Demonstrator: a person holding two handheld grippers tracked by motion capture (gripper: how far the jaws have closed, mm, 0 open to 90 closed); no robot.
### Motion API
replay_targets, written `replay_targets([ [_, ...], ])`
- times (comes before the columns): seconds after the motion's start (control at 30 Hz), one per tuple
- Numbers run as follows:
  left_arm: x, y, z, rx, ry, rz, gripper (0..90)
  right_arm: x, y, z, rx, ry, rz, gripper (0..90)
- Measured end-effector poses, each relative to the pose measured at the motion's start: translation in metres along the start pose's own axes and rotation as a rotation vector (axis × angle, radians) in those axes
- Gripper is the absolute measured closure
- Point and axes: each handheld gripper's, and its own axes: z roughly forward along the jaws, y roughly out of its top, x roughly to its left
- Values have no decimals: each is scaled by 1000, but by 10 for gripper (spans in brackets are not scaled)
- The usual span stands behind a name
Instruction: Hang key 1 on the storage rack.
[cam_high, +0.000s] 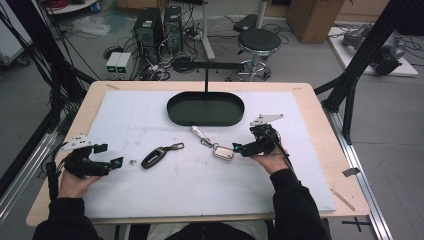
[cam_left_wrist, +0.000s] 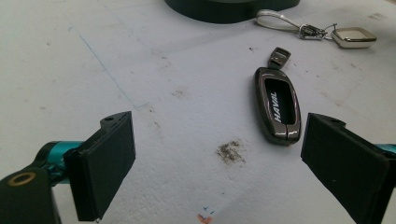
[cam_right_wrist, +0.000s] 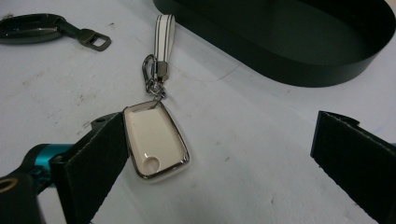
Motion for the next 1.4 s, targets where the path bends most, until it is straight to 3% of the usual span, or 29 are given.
replay_targets([
  [0.97, 1, -1, 2, 5, -23, -3, 105, 13, 31, 28, 63, 39, -29, 36],
  [1.4, 3, -1, -1, -16, -21, -13, 105, 26, 58, 52, 102, 62, -70, 37],
])
